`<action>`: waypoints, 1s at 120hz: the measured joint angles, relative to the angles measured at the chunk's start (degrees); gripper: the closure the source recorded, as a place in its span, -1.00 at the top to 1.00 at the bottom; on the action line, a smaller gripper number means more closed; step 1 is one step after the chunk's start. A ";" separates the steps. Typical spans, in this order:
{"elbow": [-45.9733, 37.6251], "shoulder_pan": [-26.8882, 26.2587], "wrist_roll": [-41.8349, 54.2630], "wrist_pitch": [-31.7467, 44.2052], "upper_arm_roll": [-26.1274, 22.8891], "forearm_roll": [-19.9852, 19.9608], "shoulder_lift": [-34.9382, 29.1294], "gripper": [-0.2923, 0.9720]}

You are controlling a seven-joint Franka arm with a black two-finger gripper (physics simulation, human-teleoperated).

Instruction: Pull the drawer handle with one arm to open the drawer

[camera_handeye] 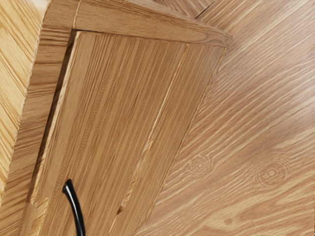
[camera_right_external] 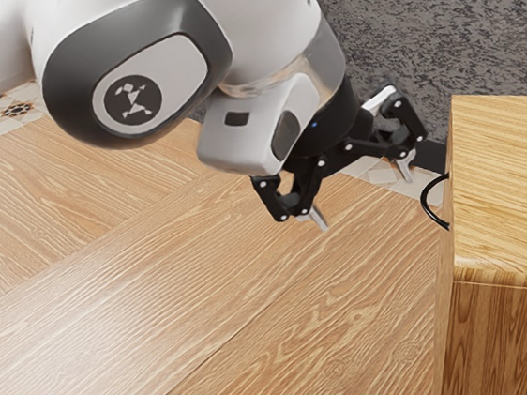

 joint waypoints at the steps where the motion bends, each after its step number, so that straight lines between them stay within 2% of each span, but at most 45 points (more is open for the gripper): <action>1: -0.11 -0.01 0.08 0.01 0.00 0.00 -0.04 0.50; 20: -3.40 -0.81 1.42 1.27 0.15 -0.05 -2.43 0.50; 52: -8.40 -1.07 2.97 8.61 2.46 -0.35 -4.37 0.50; 67: -9.78 -10.17 3.46 11.95 11.23 -0.48 -4.40 0.50; 76: -10.44 -12.89 3.69 13.77 13.29 -0.51 -4.34 0.50; 120: -13.67 -14.00 4.29 18.74 14.83 -0.55 -4.77 0.50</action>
